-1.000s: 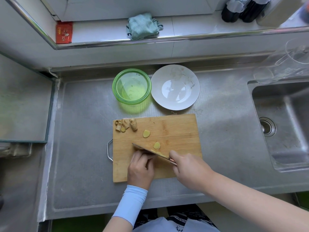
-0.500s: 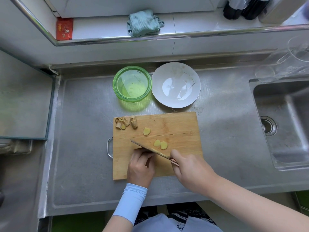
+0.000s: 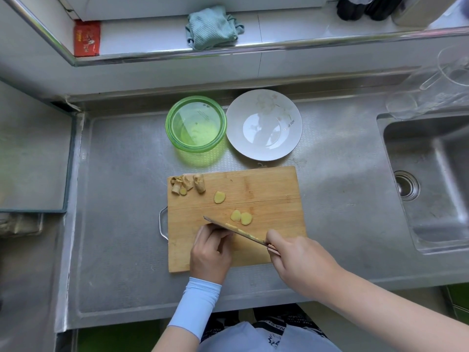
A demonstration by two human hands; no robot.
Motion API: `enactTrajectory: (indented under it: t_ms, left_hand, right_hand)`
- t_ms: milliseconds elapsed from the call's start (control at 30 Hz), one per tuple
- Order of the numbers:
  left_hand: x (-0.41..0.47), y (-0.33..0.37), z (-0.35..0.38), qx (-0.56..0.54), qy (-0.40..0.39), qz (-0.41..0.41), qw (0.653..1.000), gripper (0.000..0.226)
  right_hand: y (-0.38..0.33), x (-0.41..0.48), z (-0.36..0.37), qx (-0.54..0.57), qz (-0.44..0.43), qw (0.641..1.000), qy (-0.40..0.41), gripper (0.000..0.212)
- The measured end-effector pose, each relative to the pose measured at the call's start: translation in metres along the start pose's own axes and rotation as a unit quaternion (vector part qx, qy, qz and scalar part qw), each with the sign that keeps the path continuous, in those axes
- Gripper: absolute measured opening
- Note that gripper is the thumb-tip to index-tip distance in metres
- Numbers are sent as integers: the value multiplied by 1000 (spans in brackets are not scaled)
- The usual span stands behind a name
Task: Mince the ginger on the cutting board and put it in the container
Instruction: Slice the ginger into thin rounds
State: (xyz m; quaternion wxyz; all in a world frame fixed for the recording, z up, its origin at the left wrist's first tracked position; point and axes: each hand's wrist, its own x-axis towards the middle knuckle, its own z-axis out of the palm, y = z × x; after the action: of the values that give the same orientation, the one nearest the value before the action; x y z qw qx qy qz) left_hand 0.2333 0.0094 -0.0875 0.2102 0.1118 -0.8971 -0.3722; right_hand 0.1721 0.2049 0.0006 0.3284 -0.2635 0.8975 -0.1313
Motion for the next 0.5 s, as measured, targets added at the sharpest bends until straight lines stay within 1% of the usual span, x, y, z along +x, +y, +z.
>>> enactTrajectory:
  t_ms: [133,233,333,500]
  left_hand:
    - [1,0,0,-2,5,0,1000,14]
    - [0,-1,0,3,2,-1,1000,8]
    - [-1,-2,1,8,-1,-6,1000,12]
    - [0,-3,1,12,-6,-5,1000,11]
  right_hand:
    - [0,2,-1,8,3,1000,-5,8]
    - [0,4,-2,11,5,1000,-14,11]
    - [-1,7,-4,15,5,1000,-17,11]
    - [-3,10,-2,23,6,1000,-18,12]
